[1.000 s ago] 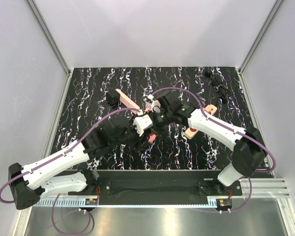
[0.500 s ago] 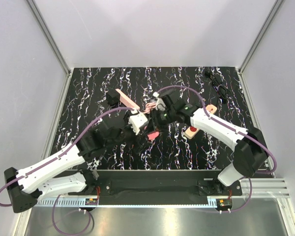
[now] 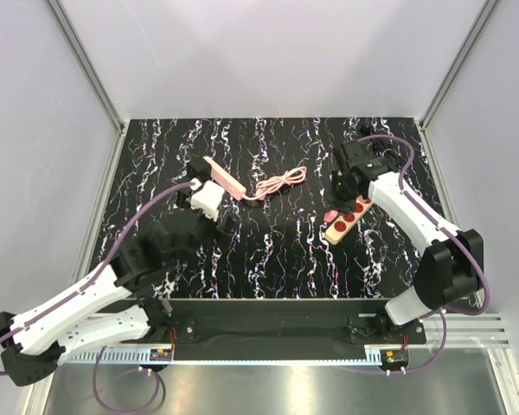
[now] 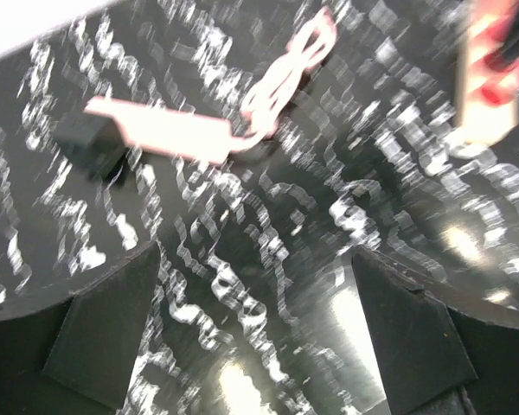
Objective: Insert the plug
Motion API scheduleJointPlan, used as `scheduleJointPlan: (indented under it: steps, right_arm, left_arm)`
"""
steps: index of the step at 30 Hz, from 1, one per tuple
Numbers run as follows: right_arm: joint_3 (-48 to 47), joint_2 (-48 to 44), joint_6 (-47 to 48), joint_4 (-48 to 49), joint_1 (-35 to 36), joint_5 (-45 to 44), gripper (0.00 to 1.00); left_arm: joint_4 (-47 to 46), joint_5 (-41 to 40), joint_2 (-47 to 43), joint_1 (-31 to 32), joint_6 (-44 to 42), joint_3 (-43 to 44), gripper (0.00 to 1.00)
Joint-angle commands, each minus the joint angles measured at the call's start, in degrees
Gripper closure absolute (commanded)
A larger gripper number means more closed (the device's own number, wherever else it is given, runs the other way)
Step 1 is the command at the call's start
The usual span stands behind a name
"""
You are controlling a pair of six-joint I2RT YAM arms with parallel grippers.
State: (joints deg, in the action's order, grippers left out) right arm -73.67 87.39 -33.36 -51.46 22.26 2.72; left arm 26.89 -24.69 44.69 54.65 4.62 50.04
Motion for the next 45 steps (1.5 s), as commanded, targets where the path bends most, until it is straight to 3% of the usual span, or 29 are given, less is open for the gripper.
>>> scheduleJointPlan:
  steps: [1, 7, 11, 24, 45]
  right_arm:
    - [-4.81, 1.54, -2.57, -5.31, -3.09, -10.10, 1.00]
    - [-8.07, 7.61, -4.87, -7.42, -6.26, -12.74, 1.00]
    - [-9.82, 10.86, -5.13, -7.34, -8.63, -11.69, 1.00]
    - [-13.87, 20.53, -5.66, -6.55, -11.80, -9.31, 1.00]
    - [-9.48, 20.71, -8.91, -3.12, -13.38, -8.26, 1.00]
  left_arm:
    - [3.16, -6.77, 3.03, 0.10, 0.12, 2.16, 0.01]
    - [5.54, -2.83, 4.80, 0.10, 1.88, 1.64, 0.01]
    - [6.15, -6.32, 3.66, 0.10, 1.97, 1.11, 0.01]
    - [6.42, -5.28, 3.39, 0.10, 1.88, 0.41, 0.01]
    - [6.50, -6.86, 3.83, 0.10, 1.44, 0.06, 0.01]
